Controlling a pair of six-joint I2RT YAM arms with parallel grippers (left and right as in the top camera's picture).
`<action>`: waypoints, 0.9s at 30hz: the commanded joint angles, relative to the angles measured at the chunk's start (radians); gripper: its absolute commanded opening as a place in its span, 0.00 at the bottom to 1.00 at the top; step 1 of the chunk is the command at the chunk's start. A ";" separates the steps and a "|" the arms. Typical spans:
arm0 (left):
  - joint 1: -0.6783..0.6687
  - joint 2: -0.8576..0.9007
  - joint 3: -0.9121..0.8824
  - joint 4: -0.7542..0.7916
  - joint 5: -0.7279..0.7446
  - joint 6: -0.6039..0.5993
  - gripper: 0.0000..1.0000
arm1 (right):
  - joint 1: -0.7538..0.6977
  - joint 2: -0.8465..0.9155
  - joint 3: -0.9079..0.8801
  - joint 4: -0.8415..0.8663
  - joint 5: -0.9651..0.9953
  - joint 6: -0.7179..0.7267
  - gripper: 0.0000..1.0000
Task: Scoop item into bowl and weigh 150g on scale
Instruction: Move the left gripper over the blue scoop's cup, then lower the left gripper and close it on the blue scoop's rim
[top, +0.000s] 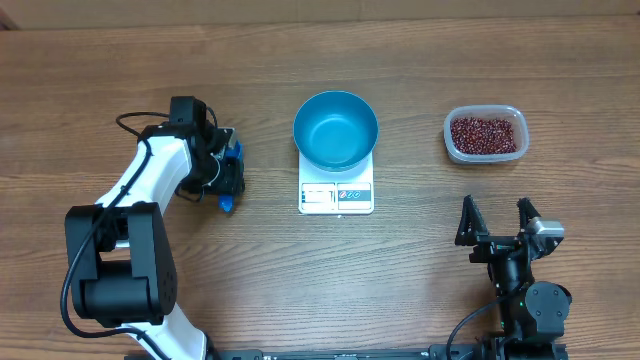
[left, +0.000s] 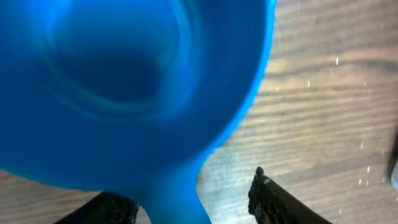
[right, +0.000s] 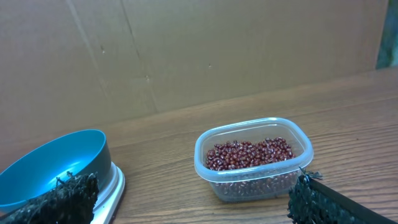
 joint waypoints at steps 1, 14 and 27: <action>-0.002 -0.031 0.021 0.029 -0.003 -0.072 0.57 | -0.002 -0.008 -0.011 0.005 0.013 0.000 1.00; -0.002 -0.031 0.021 0.055 0.001 -0.073 0.46 | -0.002 -0.008 -0.011 0.005 0.013 0.000 1.00; -0.002 -0.031 0.021 0.082 0.001 -0.116 0.37 | -0.002 -0.008 -0.011 0.005 0.013 0.000 1.00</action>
